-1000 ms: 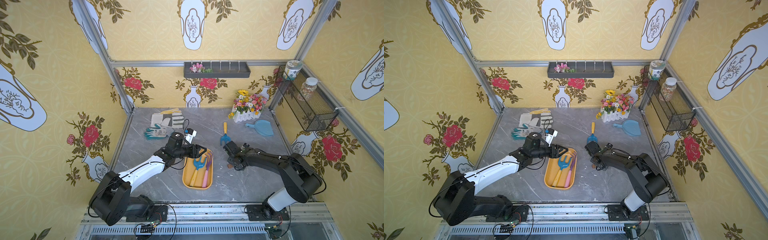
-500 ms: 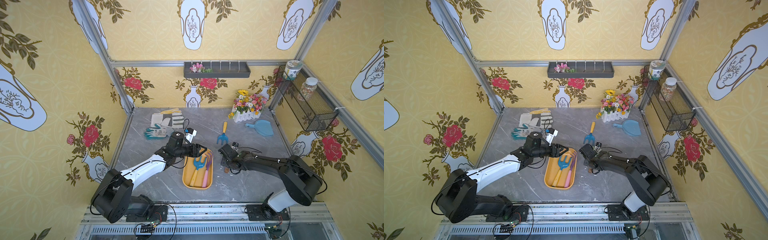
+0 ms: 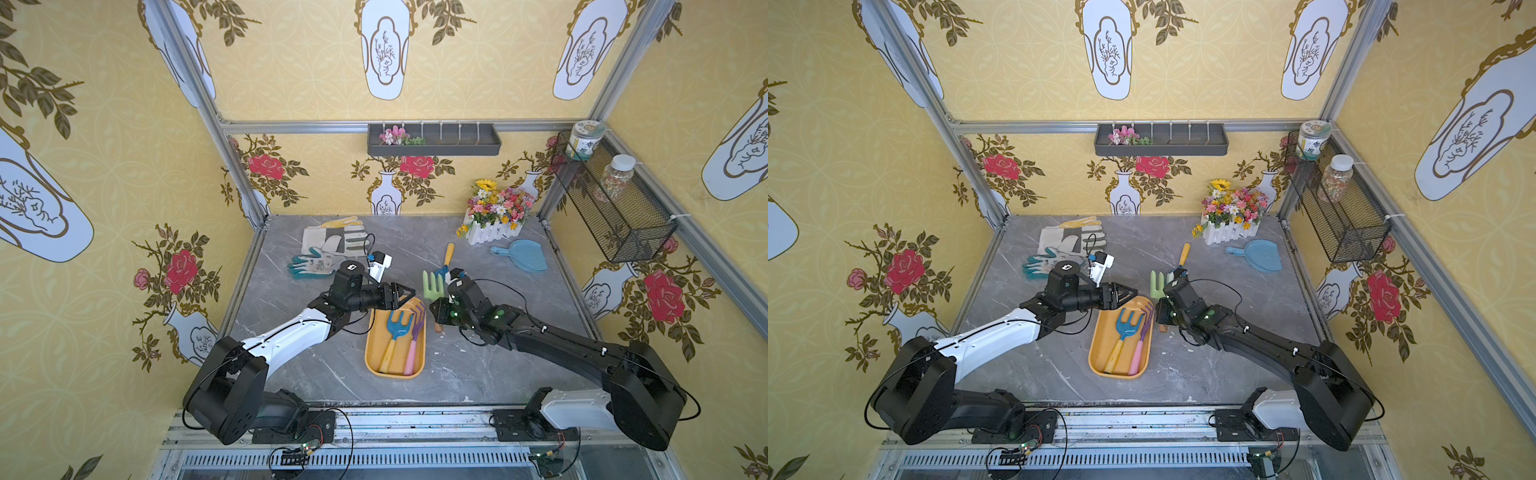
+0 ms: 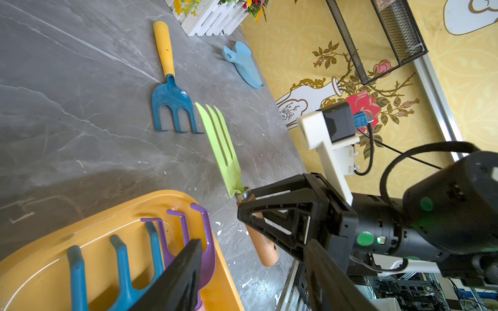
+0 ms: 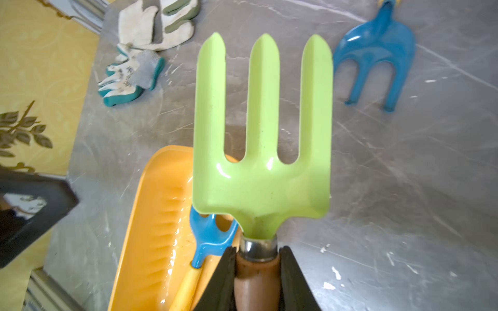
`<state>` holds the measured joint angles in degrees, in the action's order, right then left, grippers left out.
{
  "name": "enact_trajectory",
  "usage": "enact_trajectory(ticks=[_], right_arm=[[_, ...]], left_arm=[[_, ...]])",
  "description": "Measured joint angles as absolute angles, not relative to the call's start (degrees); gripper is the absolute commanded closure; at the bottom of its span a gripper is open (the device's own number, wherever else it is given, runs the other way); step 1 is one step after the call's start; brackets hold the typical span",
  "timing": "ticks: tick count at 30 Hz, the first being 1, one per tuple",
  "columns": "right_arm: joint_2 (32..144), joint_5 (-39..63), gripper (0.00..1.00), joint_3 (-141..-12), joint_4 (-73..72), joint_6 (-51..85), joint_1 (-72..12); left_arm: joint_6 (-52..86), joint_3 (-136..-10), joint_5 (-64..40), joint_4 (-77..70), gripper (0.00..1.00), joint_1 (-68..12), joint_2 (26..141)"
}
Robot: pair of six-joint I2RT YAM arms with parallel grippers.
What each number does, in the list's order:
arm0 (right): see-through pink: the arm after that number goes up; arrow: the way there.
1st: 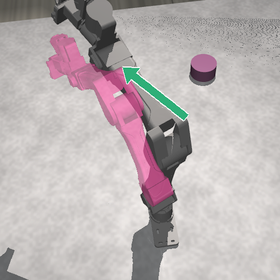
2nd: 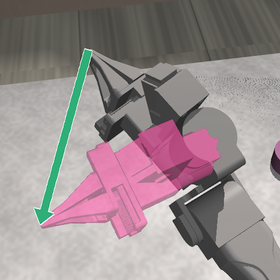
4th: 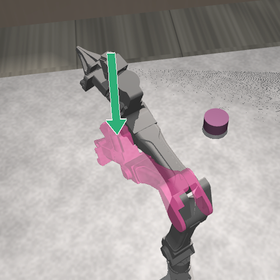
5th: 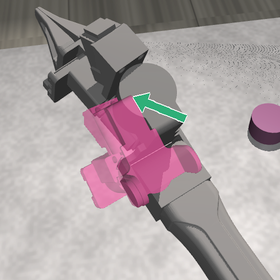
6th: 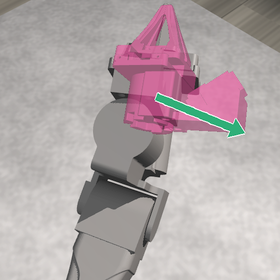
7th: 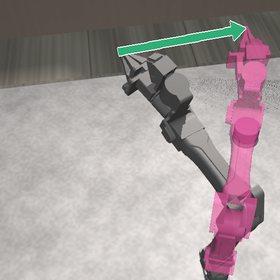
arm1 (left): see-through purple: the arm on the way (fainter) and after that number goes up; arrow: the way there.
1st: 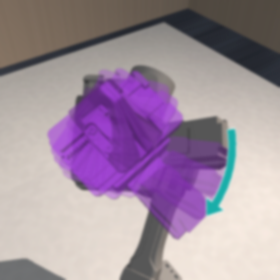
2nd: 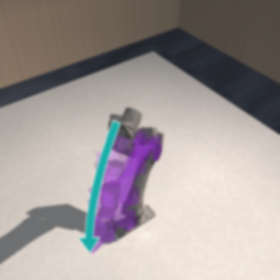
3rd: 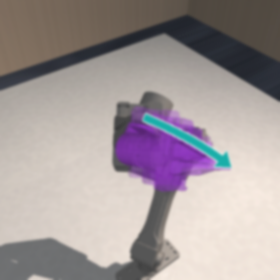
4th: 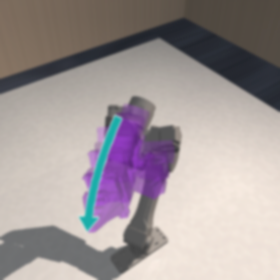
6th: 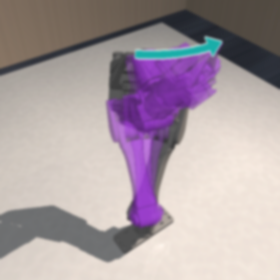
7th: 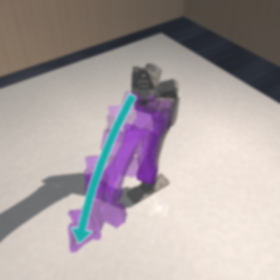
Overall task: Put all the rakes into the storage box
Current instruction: Pick up the rake at the center of the board, then place the rake in the storage box.
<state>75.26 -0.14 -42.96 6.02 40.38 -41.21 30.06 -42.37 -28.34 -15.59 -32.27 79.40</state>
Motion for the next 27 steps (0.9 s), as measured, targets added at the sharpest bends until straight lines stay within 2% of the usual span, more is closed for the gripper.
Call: enact_trajectory(ticks=[8,11,12,14,17,19,20,24,27], right_arm=[[78.41,6.17,0.88,-45.8,1.26,38.06,-44.07],[79.46,7.53,0.87,-45.84,-0.1,37.6,-45.04],[79.72,7.75,0.87,-45.84,-0.43,37.41,-45.41],[80.05,8.01,0.87,-45.8,-1.19,37.39,-46.17],[80.31,7.79,0.87,-45.56,-2.13,37.34,-47.27],[80.73,7.27,0.87,-44.95,-2.94,37.32,-47.75],[80.79,7.33,0.85,-44.62,-3.2,37.34,-47.75],[81.23,7.31,0.52,-44.29,-4.05,37.78,-47.97],[81.49,5.74,0.45,-44.25,-4.73,38.72,-48.01]], left_arm=[[30.06,-42.87,-28.93,-16.64,0.35,-32.27,81.93],[30.04,-43.05,-28.84,-16.64,0.38,-32.27,83.46],[30.04,-43.05,-28.8,-16.62,0.43,-32.27,83.92],[30.0,-43.05,-28.53,-16.56,0.61,-32.27,84.64],[29.95,-43.05,-27.38,-15.73,0.98,-32.16,85.76],[29.78,-43.22,-27.31,-15.57,1.0,-32.29,86.3],[29.93,-43.27,-26.85,-15.2,1.0,-32.42,86.41],[28.91,-43.42,-26.81,-13.54,1.0,-32.36,86.28],[27.16,-43.42,-26.79,-11.35,1.0,-32.27,85.14]])
